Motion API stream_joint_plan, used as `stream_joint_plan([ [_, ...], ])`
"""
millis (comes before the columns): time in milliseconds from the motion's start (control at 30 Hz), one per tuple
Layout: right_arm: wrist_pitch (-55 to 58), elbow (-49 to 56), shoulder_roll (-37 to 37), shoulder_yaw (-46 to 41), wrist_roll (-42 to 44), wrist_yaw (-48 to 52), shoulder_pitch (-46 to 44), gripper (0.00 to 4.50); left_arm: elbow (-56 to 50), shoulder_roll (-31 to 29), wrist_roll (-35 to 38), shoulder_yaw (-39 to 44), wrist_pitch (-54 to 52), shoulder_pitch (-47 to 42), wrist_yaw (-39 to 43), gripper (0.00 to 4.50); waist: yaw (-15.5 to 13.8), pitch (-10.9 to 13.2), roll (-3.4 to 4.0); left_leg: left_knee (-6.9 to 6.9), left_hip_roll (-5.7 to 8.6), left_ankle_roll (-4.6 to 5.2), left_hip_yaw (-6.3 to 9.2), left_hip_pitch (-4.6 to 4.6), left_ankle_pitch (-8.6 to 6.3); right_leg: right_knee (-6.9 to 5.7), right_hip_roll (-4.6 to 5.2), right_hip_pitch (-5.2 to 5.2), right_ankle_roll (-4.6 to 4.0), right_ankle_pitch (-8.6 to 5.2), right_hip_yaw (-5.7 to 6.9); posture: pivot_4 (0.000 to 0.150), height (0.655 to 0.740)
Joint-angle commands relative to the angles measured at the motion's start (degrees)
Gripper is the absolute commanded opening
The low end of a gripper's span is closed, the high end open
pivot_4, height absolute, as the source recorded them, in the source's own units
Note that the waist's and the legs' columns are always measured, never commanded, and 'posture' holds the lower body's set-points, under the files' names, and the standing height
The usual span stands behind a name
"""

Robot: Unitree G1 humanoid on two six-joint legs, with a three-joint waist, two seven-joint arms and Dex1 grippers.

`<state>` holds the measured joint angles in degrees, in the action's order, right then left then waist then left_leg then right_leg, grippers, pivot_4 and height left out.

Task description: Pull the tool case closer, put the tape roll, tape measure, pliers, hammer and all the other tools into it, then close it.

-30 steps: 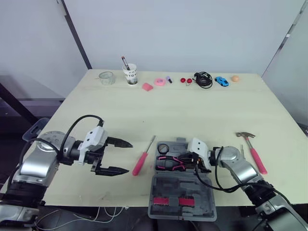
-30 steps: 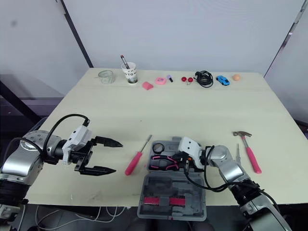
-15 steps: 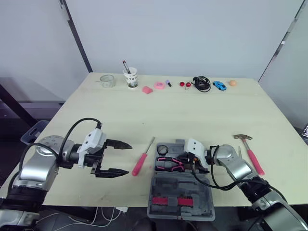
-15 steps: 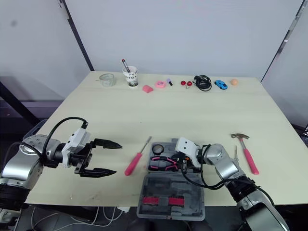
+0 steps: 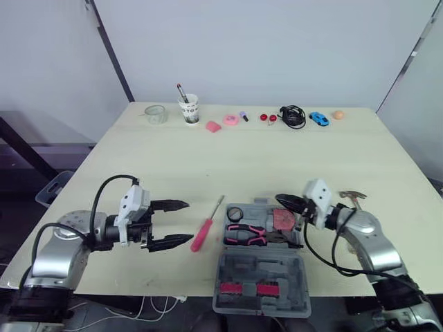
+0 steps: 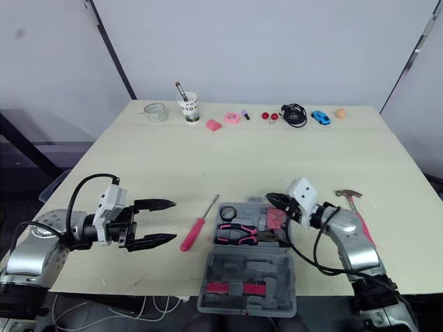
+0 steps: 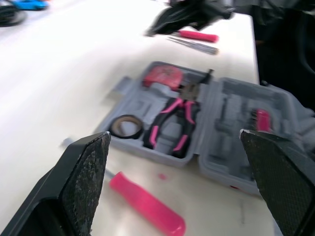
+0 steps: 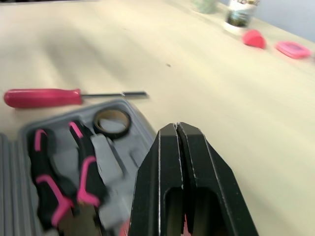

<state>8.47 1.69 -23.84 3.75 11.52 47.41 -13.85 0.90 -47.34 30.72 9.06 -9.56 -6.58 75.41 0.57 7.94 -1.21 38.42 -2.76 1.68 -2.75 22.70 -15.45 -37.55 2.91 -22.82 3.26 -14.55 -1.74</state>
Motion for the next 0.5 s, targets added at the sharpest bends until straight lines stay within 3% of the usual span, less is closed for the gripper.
stream_joint_plan([
  [33,-0.3,3.8,-1.7,-5.7,3.1,-1.9,3.0,0.04,-2.1,1.5,0.7,3.5,-0.1,1.4,-4.3,4.50,0.0,0.0,0.00,0.00,0.01,0.00,0.00,0.01,0.00,0.01,0.01,0.00,0.00,0.00,0.00,0.150,0.7400],
  [233,-0.6,7.6,-3.3,-12.8,6.4,-4.1,11.4,0.04,-4.7,4.7,0.7,6.5,-0.7,7.5,-10.2,4.50,0.2,0.0,0.01,-0.03,-0.01,0.00,0.01,-0.01,0.00,0.01,0.00,0.00,0.00,0.00,-0.03,0.150,0.7400],
  [267,-0.4,8.4,-3.5,-14.6,7.0,-4.9,13.7,0.27,-5.3,5.4,0.7,7.3,-0.5,9.3,-11.4,4.50,0.2,0.0,0.01,-0.03,-0.01,0.00,0.00,-0.01,0.00,0.01,0.00,0.00,0.00,0.00,-0.03,0.150,0.7400],
  [333,-0.6,9.7,-4.0,-17.7,7.9,-5.5,18.2,0.88,-6.3,6.5,0.7,8.8,-0.3,12.9,-13.0,4.50,0.1,0.0,0.01,-0.05,-0.02,0.00,0.01,-0.02,0.00,0.03,0.02,0.01,-0.03,-0.02,-0.03,0.150,0.7400],
  [500,-2.1,10.7,-4.7,-23.7,11.1,-4.7,26.6,3.49,-7.7,8.3,0.5,11.7,0.9,19.9,-15.0,4.50,0.1,0.0,0.00,-0.06,-0.03,0.00,0.03,-0.06,-0.01,0.15,0.10,0.02,-0.18,-0.11,-0.07,0.150,0.7400],
])
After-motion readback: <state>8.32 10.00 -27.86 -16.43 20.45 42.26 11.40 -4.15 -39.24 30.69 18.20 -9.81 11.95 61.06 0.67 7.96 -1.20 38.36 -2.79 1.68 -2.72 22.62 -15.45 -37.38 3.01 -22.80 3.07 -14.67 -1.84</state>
